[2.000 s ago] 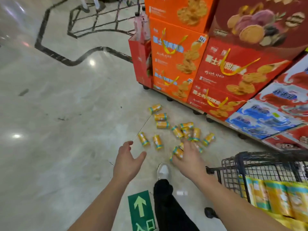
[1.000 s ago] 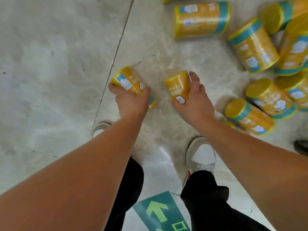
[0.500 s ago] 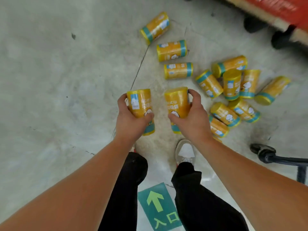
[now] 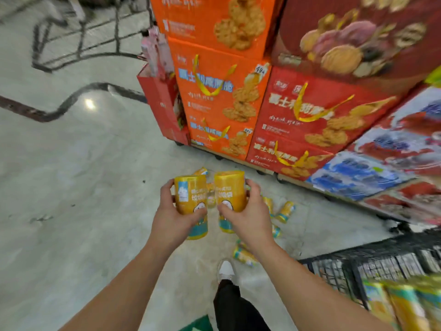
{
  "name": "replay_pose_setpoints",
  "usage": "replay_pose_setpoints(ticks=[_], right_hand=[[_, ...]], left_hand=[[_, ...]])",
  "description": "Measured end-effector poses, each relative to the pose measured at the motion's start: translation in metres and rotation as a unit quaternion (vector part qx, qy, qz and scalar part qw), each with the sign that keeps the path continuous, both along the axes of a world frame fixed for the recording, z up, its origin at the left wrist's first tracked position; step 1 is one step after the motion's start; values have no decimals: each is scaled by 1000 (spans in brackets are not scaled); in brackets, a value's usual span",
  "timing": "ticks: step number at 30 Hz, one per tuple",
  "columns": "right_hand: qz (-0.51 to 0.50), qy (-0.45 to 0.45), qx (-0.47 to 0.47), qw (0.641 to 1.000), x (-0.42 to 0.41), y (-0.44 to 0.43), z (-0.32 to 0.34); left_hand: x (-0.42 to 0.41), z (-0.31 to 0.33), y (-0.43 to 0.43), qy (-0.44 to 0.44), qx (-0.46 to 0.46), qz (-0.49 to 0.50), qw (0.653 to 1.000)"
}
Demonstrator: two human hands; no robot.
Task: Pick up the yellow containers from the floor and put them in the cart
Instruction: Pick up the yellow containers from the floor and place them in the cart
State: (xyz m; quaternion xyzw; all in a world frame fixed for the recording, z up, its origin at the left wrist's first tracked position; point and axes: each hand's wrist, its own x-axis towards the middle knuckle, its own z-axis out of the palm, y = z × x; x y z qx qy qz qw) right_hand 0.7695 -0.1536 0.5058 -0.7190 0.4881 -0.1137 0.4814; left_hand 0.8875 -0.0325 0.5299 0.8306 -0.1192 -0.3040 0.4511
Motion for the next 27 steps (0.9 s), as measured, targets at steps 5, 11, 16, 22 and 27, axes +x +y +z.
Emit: replay_pose_setpoints(ticks=[5, 11, 16, 22, 27], right_hand=[[-32, -10, -48, 998, -111, 35, 62], [-76, 26, -78, 994, -270, 69, 104], [-134, 50, -93, 985, -386, 61, 126], [-171, 131, -100, 971, -510, 24, 107], [-153, 195, -91, 965, -609, -38, 72]], left_hand=[[-108, 47, 18, -6, -47, -51, 998], [-257, 77, 37, 27, -75, -111, 991], [-365, 84, 22, 62, -89, -176, 979], [-484, 52, -22, 99, -59, -205, 972], [-579, 8, -73, 89, 1, -181, 979]])
